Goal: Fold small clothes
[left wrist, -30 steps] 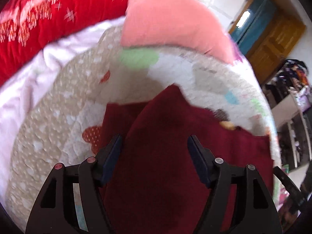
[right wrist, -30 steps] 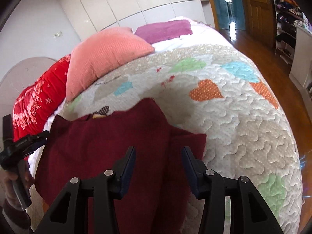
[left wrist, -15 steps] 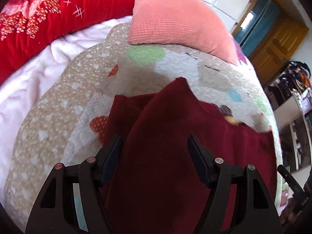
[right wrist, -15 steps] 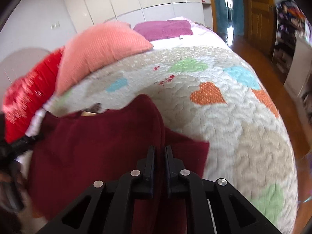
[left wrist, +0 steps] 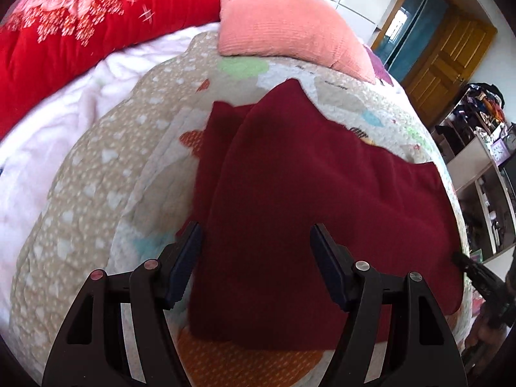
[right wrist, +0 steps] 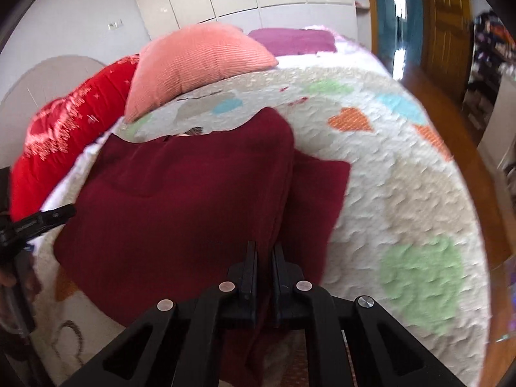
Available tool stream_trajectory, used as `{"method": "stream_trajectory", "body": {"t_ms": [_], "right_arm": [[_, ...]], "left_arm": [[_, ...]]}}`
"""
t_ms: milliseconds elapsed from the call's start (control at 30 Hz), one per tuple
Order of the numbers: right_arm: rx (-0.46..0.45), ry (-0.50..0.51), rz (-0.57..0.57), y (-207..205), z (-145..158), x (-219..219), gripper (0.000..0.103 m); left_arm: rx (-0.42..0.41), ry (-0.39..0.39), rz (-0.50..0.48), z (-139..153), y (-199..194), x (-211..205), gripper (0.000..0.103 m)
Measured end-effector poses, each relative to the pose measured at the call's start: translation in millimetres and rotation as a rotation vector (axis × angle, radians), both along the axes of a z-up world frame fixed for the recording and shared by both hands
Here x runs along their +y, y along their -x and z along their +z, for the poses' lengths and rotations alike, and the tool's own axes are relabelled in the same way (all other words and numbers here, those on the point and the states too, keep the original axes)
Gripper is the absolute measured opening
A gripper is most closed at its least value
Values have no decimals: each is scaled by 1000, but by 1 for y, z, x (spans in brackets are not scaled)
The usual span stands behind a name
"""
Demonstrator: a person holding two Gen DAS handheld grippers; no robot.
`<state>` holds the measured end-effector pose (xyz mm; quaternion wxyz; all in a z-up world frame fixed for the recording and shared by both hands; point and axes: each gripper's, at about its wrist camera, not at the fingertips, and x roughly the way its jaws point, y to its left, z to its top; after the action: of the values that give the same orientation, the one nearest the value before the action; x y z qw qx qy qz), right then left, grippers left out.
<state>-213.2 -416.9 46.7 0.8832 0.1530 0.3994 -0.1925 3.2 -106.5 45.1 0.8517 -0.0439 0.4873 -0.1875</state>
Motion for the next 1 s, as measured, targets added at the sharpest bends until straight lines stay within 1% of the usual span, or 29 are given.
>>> {"method": "stream_trajectory", "body": {"t_ms": [67,100,167,267,333,367,433,467,533,567,600,667,767,867,933,1000], "right_arm": [[53,4,-3,-6,-12,1,7],[54,8,-7,-6,-12,2,7],[26,-12,-33,0,-6,1,7],[-32,-60,-60,17,11,5,15],[-37,-54,-35,26,17,17,35],[-30,-43,-21,31,17,23,38],[-6,-23,13,33,10,34,38],[22,-10,23,32,3,37,38],[114,12,2,27,-19,38,38],[140,9,-4,26,-24,38,38],[141,15,-8,28,-21,39,38],[136,36,-4,33,-11,42,38],[91,50,16,41,12,50,39],[34,20,39,43,29,58,40],[-4,-19,72,36,35,68,40],[-33,-44,113,18,39,81,41]], "left_arm": [[31,9,19,-6,1,6,69],[42,13,29,-8,1,9,69],[51,14,35,-10,4,13,69],[34,3,30,-9,11,15,69],[26,1,27,-9,15,16,69],[24,0,27,-9,16,16,69],[22,-8,25,-9,19,16,69],[21,-13,24,-10,20,15,69],[17,-20,23,-9,23,14,69],[16,-23,21,-8,25,14,69],[13,-25,18,-7,27,14,69],[-4,-41,15,-2,31,14,69],[-33,-55,22,8,42,17,69],[-43,-57,29,13,52,21,69],[-42,-54,46,13,57,26,69],[-31,-40,55,10,56,31,69]]}}
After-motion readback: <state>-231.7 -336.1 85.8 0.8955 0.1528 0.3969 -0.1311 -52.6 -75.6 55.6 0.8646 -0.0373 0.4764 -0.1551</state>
